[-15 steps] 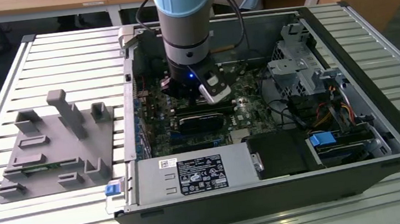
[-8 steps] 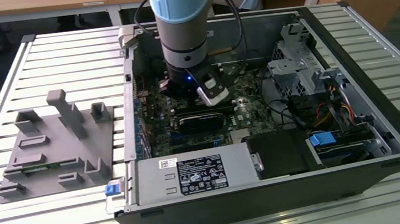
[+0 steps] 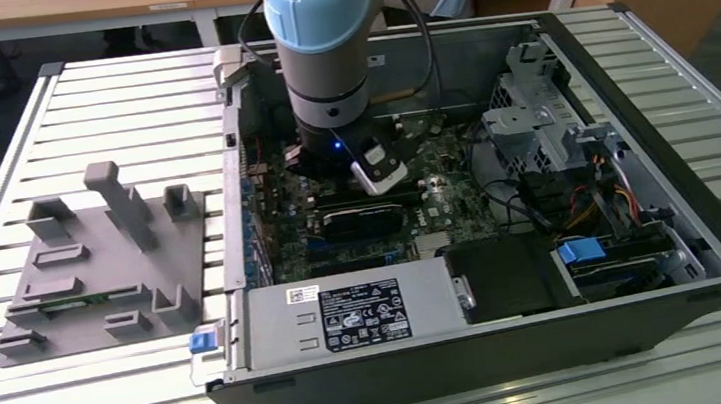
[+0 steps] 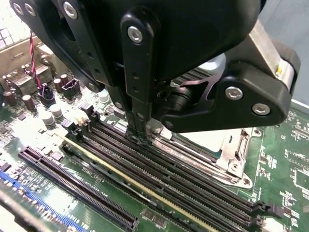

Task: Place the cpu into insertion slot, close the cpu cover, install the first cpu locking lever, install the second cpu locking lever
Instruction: 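Install the second cpu locking lever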

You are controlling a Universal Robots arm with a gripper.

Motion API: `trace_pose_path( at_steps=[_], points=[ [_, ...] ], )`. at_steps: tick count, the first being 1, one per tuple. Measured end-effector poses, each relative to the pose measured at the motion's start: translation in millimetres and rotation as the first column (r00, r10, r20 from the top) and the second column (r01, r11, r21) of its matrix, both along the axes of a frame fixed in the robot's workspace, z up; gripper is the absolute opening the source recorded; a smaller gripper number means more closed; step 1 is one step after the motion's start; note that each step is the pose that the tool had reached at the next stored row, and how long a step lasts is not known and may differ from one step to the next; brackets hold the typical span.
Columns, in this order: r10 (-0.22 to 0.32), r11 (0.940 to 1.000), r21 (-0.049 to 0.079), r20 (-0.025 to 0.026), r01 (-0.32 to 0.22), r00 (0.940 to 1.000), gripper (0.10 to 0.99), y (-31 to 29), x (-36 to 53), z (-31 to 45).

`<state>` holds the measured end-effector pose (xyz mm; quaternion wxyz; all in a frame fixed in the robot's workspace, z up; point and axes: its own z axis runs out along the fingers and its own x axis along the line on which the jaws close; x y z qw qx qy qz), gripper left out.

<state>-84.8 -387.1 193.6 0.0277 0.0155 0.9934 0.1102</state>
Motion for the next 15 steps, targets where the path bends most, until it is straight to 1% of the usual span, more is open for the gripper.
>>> trace_pose_path(
  at_steps=[3,7,10,12,15],
  points=[
    [0.000,1.0000,0.006,0.0033,0.000,1.0000,0.122,0.0,-3.3,-1.8],
    [0.000,0.9999,0.013,0.0052,0.000,1.0000,0.122,-0.2,-4.4,-2.6],
    [0.000,0.9999,0.017,0.0056,0.000,1.0000,0.122,-0.2,-4.4,0.2],
    [0.000,0.9998,0.018,0.0054,0.000,1.0000,0.122,-0.4,-4.4,3.4],
    [0.000,0.9998,0.018,0.0054,0.000,1.0000,0.122,-0.3,-4.4,6.0]
  ],
)
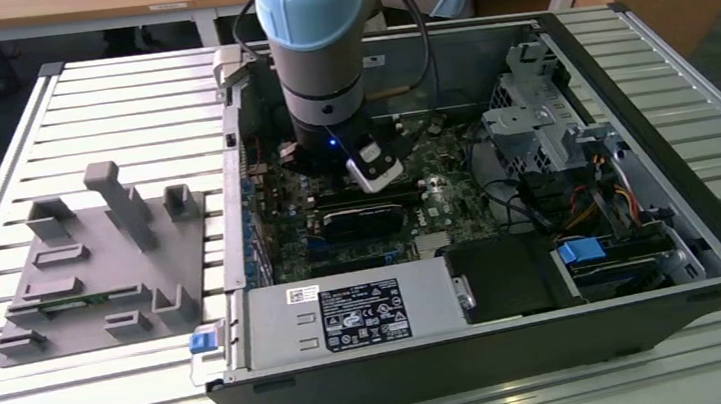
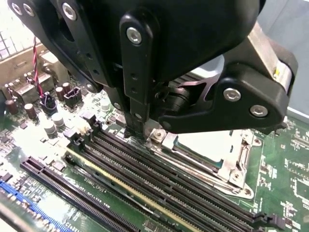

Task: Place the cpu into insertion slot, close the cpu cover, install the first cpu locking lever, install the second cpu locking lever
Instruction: 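Install the second cpu locking lever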

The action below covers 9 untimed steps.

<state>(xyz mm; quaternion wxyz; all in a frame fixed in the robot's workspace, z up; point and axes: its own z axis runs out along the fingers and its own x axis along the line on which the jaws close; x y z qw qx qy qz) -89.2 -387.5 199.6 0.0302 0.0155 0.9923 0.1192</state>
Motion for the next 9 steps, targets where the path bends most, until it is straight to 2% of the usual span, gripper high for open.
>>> trace_pose_path(
  at_steps=[9],
  points=[
    [0.000,1.0000,0.001,-0.0001,0.000,1.0000,0.122,0.0,0.0,13.5]
  ],
)
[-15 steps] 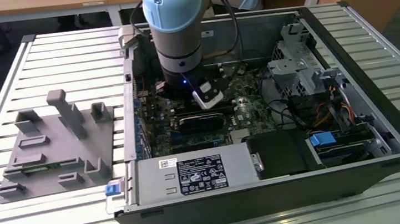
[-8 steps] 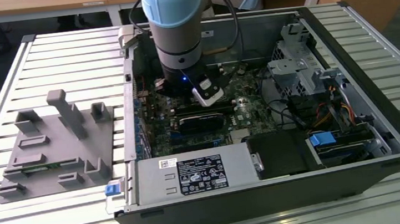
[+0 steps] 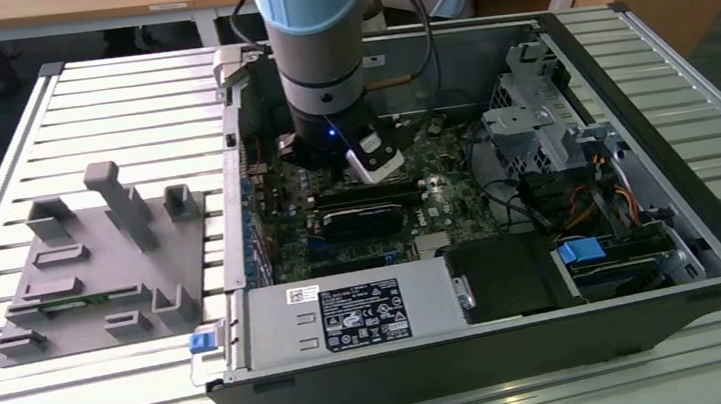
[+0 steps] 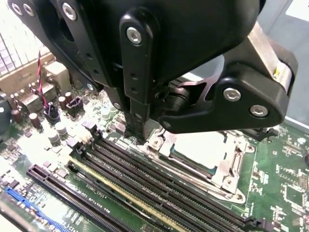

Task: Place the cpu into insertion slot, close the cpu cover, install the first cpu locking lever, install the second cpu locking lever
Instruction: 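Install the second cpu locking lever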

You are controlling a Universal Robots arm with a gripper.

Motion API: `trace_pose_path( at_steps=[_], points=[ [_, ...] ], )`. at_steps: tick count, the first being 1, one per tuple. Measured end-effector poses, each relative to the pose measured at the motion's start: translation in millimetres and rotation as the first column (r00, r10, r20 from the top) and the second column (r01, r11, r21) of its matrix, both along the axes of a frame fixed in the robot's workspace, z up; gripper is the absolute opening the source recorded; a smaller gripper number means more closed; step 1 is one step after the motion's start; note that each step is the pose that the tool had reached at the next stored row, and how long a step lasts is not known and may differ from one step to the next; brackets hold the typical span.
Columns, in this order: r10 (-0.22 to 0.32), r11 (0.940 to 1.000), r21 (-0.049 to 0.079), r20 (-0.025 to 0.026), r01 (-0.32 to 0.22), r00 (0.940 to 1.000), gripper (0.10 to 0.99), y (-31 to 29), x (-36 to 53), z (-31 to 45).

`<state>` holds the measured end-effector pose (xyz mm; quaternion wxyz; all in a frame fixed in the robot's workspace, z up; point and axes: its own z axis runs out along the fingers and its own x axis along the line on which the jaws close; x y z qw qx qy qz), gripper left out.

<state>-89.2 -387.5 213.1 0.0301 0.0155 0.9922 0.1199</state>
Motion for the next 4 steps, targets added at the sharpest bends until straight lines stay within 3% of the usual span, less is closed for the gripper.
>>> trace_pose_path(
  at_steps=[4],
  points=[
    [0.000,1.0000,0.006,0.0001,0.000,1.0000,0.122,0.0,0.0,7.5]
  ],
)
